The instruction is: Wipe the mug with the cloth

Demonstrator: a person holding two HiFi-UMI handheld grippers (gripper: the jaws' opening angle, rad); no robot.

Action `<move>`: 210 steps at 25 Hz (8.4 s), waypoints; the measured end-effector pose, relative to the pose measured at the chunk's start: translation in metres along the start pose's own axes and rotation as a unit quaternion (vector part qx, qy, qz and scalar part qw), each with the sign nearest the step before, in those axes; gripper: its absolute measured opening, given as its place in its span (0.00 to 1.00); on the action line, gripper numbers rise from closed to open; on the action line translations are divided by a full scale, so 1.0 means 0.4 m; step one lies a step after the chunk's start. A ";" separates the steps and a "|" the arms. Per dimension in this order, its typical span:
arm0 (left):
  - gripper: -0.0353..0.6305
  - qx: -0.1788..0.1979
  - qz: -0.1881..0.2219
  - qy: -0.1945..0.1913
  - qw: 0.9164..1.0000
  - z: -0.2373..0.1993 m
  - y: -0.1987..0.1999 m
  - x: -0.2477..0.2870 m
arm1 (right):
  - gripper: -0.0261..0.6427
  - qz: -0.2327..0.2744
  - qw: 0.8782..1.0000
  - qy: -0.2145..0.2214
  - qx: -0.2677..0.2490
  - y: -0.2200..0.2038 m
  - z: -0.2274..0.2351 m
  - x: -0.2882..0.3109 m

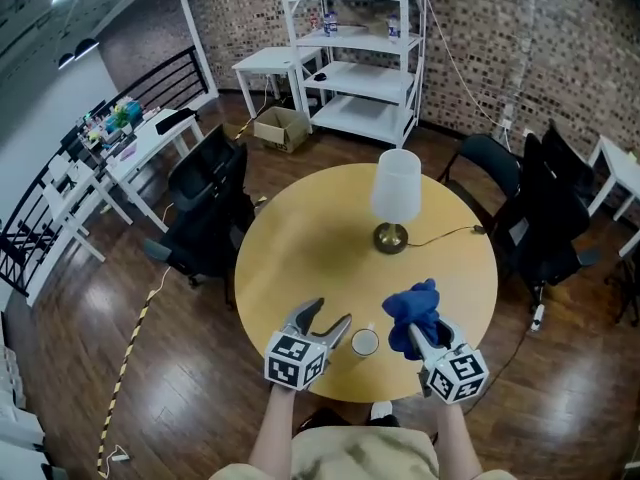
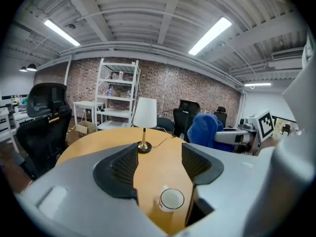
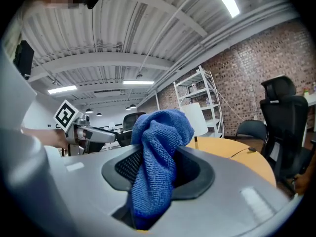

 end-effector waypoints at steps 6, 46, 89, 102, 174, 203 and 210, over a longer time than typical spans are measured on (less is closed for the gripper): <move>0.46 -0.009 -0.162 -0.078 0.984 0.017 -0.220 0.132 | 0.28 -0.074 0.997 -0.004 0.023 -0.151 0.088 0.033; 0.13 0.049 -0.383 -0.074 0.920 0.075 -0.548 0.348 | 0.23 -0.247 0.849 0.025 0.466 -0.632 0.098 0.179; 0.13 -0.045 -0.384 -0.023 0.922 0.086 -0.560 0.318 | 0.23 -0.333 0.865 0.059 0.372 -0.754 -0.164 0.107; 0.11 -0.111 -0.410 -0.007 0.905 0.109 -0.577 0.295 | 0.23 -0.351 0.857 0.075 0.368 -0.773 -0.220 0.153; 0.09 -0.318 -0.494 -0.030 0.809 0.022 -0.604 0.354 | 0.23 -0.316 0.922 0.002 0.224 -0.689 -0.151 0.185; 0.54 -0.099 -0.435 -0.140 0.884 0.027 -0.518 0.366 | 0.23 -0.238 0.910 -0.008 0.339 -0.613 -0.030 -0.028; 0.56 0.232 -0.442 -0.266 0.825 0.101 -0.512 0.442 | 0.23 -0.223 0.916 -0.035 0.331 -0.604 -0.034 -0.059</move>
Point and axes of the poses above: the fingertips, and each gripper's own axes: x forward along the fingers, z to its right, y out of its top, the point moved 1 cm from there along -x, backward along the fingers, and after that the axes turned 4 degrees about x, right-handed, at the moved point
